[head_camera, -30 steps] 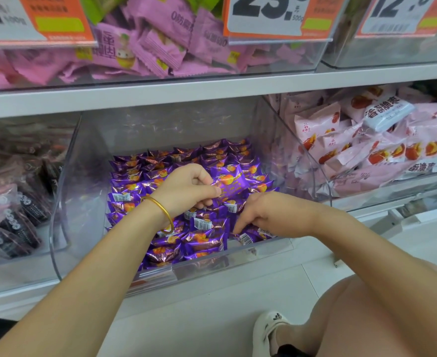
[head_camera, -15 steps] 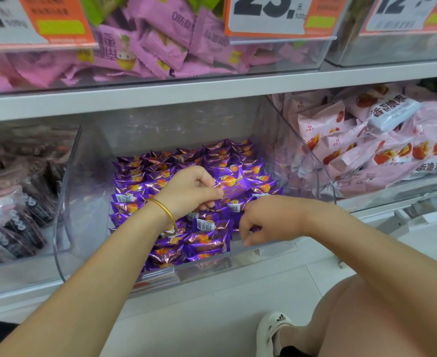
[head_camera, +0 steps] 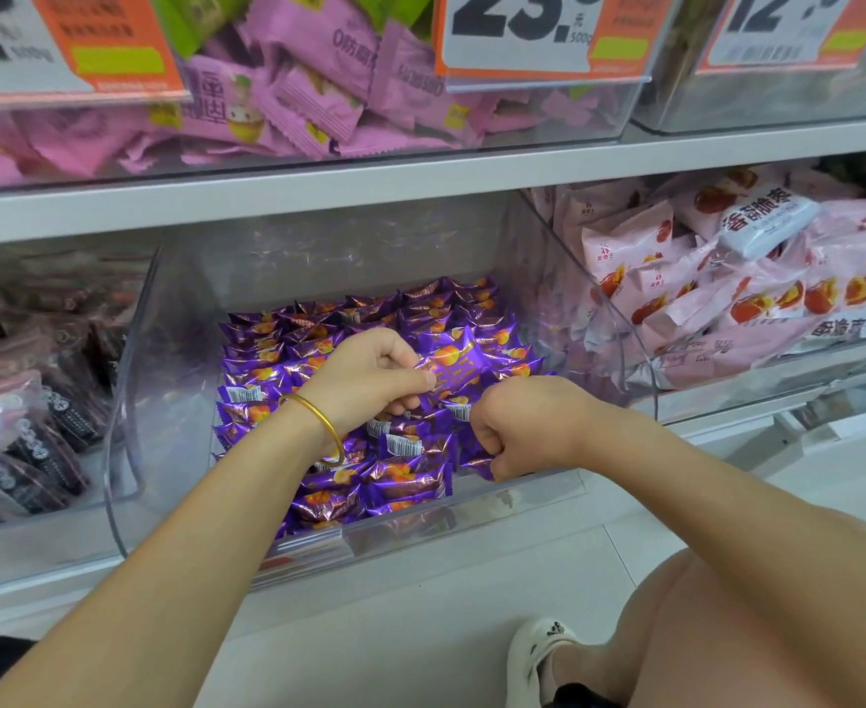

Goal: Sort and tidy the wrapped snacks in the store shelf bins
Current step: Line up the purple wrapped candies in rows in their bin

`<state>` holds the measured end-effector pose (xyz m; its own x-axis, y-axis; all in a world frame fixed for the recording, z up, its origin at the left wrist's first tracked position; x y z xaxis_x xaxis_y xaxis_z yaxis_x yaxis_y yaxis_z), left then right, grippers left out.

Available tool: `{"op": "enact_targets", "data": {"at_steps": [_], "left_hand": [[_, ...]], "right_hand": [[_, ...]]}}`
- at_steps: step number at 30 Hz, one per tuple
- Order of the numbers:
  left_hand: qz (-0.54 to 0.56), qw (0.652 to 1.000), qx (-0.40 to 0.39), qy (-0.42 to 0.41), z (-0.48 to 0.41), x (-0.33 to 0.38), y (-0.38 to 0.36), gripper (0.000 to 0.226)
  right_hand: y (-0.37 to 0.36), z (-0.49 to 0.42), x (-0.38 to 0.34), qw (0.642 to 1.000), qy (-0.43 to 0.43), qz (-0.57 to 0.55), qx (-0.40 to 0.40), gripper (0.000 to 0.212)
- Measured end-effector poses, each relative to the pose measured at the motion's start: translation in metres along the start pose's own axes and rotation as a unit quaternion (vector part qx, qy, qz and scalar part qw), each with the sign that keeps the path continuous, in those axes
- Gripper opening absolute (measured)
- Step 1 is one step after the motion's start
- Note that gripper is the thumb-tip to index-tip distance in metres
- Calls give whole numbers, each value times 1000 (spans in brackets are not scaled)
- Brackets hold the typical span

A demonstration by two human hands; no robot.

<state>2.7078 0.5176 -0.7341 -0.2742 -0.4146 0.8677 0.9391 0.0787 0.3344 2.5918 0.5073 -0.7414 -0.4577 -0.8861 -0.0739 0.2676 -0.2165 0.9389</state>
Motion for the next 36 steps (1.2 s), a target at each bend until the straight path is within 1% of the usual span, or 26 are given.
{"op": "enact_targets", "data": {"at_steps": [2, 5, 8, 10, 12, 14, 16, 19, 21, 23, 27, 31, 33, 35, 36], "left_hand": [[2, 1000, 1, 1, 0, -1, 1, 14], [24, 1000, 1, -1, 1, -2, 5, 15], [49, 999, 11, -10, 3, -1, 12, 16], [36, 999, 9, -16, 5, 1, 14, 17], [19, 1000, 1, -17, 7, 1, 12, 18], [-5, 1000, -9, -9, 9, 0, 10, 19], [-51, 998, -36, -5, 11, -2, 5, 20], [-120, 989, -89, -10, 16, -5, -9, 23], [-164, 980, -109, -24, 18, -4, -21, 22], [-211, 969, -120, -46, 17, 1, -34, 21], [-289, 945, -130, -86, 14, 14, -60, 22], [-415, 888, -120, -159, 15, 23, -85, 22], [-460, 859, -106, -199, 15, 25, -93, 20], [-496, 833, -91, -227, 14, 26, -95, 13], [-503, 828, -92, -231, 13, 26, -95, 16]], "right_hand": [[3, 3, 3, 1000, -2, -24, 11, 12], [7, 8, 9, 996, -5, -73, 42, 15], [12, 15, 18, 986, -6, -145, 84, 17], [18, 20, 24, 970, -9, -207, 127, 17], [23, 24, 34, 948, -25, -268, 169, 9], [25, 28, 40, 930, -35, -312, 193, 7], [25, 27, 45, 923, -47, -324, 204, 9], [28, 25, 52, 924, -67, -299, 230, 15], [30, 24, 54, 923, -72, -288, 243, 21], [32, 25, 56, 921, -74, -285, 254, 22], [41, 31, 59, 905, -82, -285, 305, 12], [46, 36, 61, 893, -99, -288, 332, 8], [47, 37, 60, 890, -101, -288, 339, 9], [49, 39, 60, 887, -105, -286, 347, 10], [49, 41, 60, 885, -108, -286, 350, 9]]}}
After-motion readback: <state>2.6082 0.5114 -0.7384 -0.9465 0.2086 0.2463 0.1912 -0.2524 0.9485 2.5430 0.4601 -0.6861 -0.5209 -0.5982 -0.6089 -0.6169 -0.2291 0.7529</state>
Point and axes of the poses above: each hand's wrist, its own z-axis away from the middle knuckle, its own y-axis out of the back of the hand, x = y × z, the point moved 9 cm from there along -z, towards the middle knuckle, and after that the axes turned 10 degrees about y, right-handed, at the moved point
